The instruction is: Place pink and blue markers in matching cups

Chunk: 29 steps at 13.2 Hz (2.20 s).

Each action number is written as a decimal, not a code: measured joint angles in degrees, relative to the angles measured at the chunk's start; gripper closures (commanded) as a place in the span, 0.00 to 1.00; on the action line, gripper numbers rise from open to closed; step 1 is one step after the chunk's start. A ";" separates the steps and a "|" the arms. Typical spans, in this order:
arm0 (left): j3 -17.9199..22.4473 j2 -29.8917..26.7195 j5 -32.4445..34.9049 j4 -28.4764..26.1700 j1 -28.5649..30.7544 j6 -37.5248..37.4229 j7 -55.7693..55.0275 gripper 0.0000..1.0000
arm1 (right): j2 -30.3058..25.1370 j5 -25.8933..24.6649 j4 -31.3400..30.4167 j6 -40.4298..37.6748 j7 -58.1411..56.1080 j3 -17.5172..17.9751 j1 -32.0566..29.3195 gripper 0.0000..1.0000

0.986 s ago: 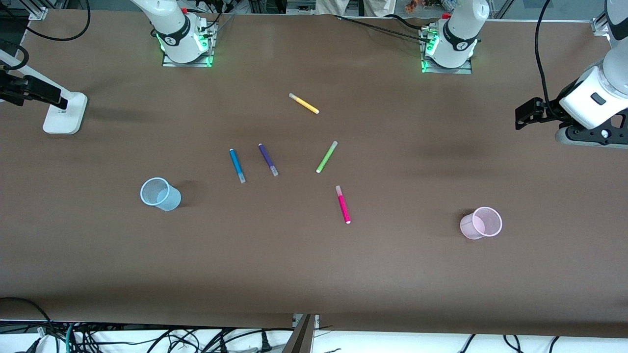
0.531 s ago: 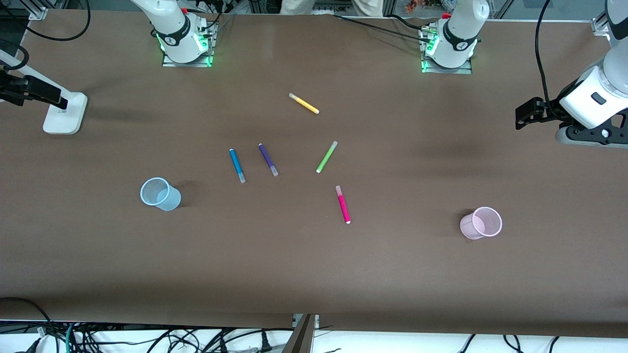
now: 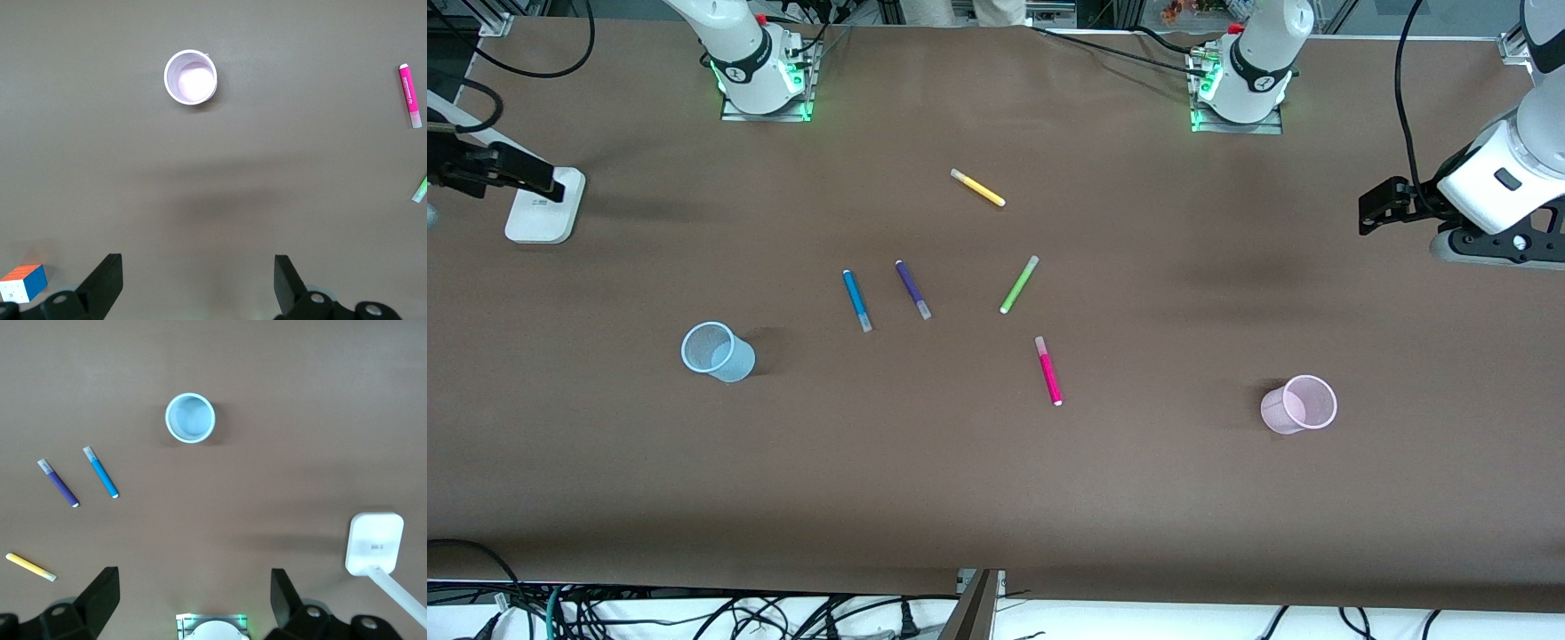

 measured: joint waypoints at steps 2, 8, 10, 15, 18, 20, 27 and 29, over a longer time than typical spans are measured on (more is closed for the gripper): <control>-0.04 0.46 0.00 0.00 0.00 0.01 0.00 0.00 | 0.89 0.00 0.00 1.10 0.08 0.08 1.82 0.00; -0.41 2.86 0.00 0.00 -0.41 1.03 0.00 0.00 | 5.35 0.02 -0.04 2.28 0.20 0.28 7.76 0.00; -0.57 3.83 -0.05 0.00 -0.52 1.77 -1.94 0.00 | 7.23 0.02 -0.08 2.40 0.21 0.31 9.55 0.00; -1.02 11.17 -0.15 -0.14 -10.16 9.78 -23.63 0.00 | 14.73 0.03 -0.11 5.42 0.21 0.40 13.78 0.00; -1.23 18.02 -0.14 -0.21 -17.06 20.23 -36.91 0.00 | 19.90 0.03 -0.11 7.59 0.20 0.41 15.85 0.00; -1.23 22.87 -0.15 -0.26 -19.84 27.55 -42.31 0.00 | 22.98 0.03 -0.11 11.01 0.16 0.41 16.35 0.00; -1.37 37.39 -0.14 -0.16 -26.02 49.42 -44.53 0.00 | 28.95 0.74 -6.15 27.64 0.46 0.47 20.90 0.00; -1.34 39.26 -0.14 -0.12 -28.83 50.51 -44.53 0.00 | 28.97 0.75 -10.54 34.17 0.46 0.69 21.12 0.00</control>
